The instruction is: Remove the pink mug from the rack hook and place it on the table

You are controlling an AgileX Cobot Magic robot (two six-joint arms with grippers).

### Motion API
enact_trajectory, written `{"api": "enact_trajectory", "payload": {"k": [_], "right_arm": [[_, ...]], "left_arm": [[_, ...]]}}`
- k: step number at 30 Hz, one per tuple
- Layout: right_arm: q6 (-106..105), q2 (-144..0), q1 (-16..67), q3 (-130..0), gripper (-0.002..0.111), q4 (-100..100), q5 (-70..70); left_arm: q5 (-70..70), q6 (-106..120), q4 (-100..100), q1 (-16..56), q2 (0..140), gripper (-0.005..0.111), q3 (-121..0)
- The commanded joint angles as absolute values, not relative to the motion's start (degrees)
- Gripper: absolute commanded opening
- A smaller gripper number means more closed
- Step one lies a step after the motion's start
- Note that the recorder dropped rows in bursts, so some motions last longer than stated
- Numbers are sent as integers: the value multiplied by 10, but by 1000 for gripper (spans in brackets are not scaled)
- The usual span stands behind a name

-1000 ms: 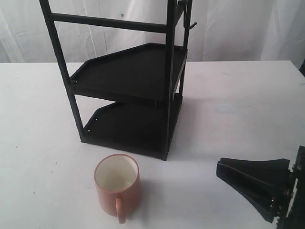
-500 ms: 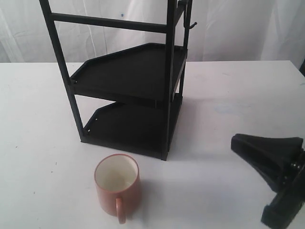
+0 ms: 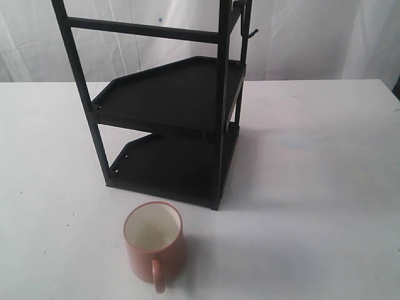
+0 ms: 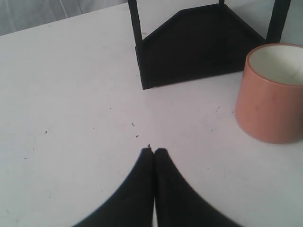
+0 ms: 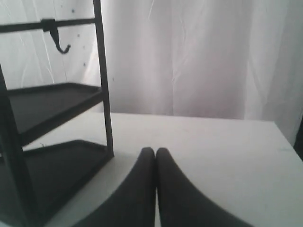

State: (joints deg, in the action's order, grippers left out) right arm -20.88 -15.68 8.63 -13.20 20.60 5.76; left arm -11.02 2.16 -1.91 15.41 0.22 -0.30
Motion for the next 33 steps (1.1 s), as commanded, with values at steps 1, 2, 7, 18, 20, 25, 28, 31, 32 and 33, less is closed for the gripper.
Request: {"api": "enact_trajectory", "payload": {"k": [1, 2, 7, 18, 20, 25, 28, 31, 32, 33], "right_arm": [[-162, -144, 86, -79, 0, 150, 75], [-161, -139, 86, -68, 0, 150, 75], [-135, -109, 86, -31, 0, 112, 72], [-76, -54, 86, 0, 0, 27, 77], [46, -54, 86, 0, 0, -32, 77], [52, -54, 86, 0, 0, -28, 82], [52, -54, 86, 0, 0, -28, 82], [52, -54, 86, 0, 0, -28, 82], [52, -54, 86, 0, 0, -28, 82], [52, -54, 86, 0, 0, -28, 82]], "left_arm": [[-107, 19, -21, 153, 0, 0, 0], [-107, 19, -21, 153, 0, 0, 0], [-107, 19, -21, 153, 0, 0, 0], [-107, 19, -21, 153, 0, 0, 0], [-107, 19, -21, 153, 0, 0, 0], [-107, 19, -21, 153, 0, 0, 0], [-107, 19, -21, 153, 0, 0, 0], [-107, 19, -21, 153, 0, 0, 0], [-107, 19, -21, 153, 0, 0, 0], [-107, 19, -21, 153, 0, 0, 0]]}}
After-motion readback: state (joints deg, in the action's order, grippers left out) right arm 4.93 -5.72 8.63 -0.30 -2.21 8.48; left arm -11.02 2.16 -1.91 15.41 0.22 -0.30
